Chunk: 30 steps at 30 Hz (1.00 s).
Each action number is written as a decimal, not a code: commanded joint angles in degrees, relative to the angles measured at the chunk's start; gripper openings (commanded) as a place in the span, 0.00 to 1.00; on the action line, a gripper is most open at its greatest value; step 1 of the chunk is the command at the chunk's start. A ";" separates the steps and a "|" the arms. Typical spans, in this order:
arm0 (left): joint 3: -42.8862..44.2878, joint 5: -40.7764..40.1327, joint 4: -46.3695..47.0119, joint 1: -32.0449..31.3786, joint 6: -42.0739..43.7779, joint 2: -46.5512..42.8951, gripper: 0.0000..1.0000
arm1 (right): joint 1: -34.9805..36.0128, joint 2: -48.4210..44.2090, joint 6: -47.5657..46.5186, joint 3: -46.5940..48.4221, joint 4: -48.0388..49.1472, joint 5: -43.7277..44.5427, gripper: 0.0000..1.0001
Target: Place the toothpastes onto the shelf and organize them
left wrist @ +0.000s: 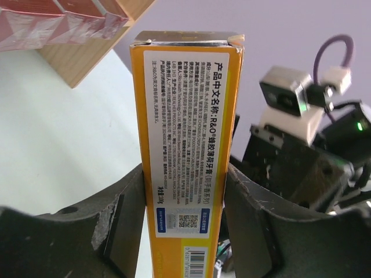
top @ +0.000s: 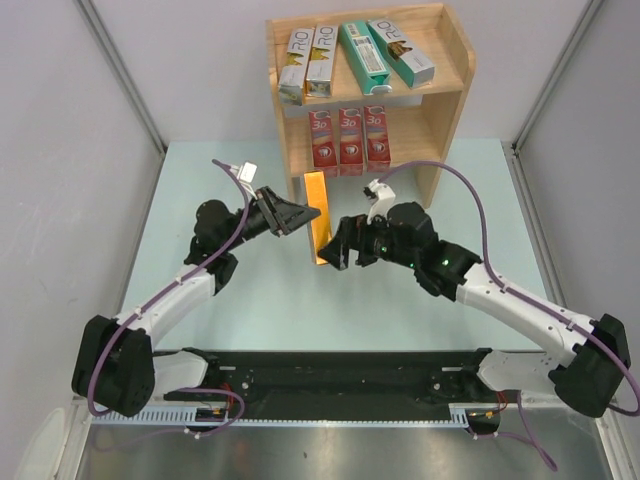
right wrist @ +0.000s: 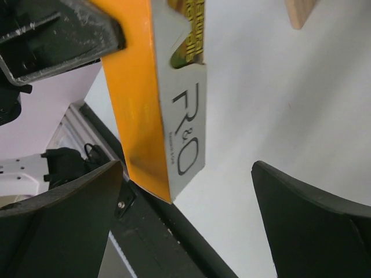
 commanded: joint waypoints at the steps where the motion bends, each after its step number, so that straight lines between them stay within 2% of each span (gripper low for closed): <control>1: -0.02 0.72 6.53 0.32 -3.97 -2.52 0.57 | 8.21 0.35 -0.82 0.18 2.29 19.28 1.00; 2: -0.02 0.55 6.53 0.32 -4.23 -2.61 0.57 | 10.57 0.44 -0.82 0.18 2.20 24.44 1.00; 4: -0.02 0.28 6.54 0.32 -4.85 -2.61 0.57 | 12.52 0.96 -0.65 0.18 2.64 28.52 0.99; 9: 0.15 -0.25 5.83 0.32 -5.37 -2.87 0.56 | 17.62 1.49 -0.65 0.18 4.92 35.47 0.96; 12: -0.20 -0.60 6.36 0.32 -5.99 -3.22 0.56 | 19.12 2.54 -0.82 0.18 5.28 41.26 0.85; 14: -0.46 -0.51 7.24 0.32 -6.60 -3.22 0.57 | 19.38 3.16 0.58 0.18 5.89 43.56 0.82; 15: -0.63 -0.51 7.50 0.32 -6.87 -3.14 0.57 | 19.82 3.60 0.76 0.10 6.42 45.05 0.76; 21: -0.99 -0.07 9.08 0.32 -8.36 -3.22 0.57 | 21.23 5.18 -1.26 0.18 12.31 47.43 0.51; 30: -0.55 -0.77 6.28 0.32 -6.43 -4.89 0.62 | 21.32 2.20 -4.95 0.18 12.40 46.13 0.35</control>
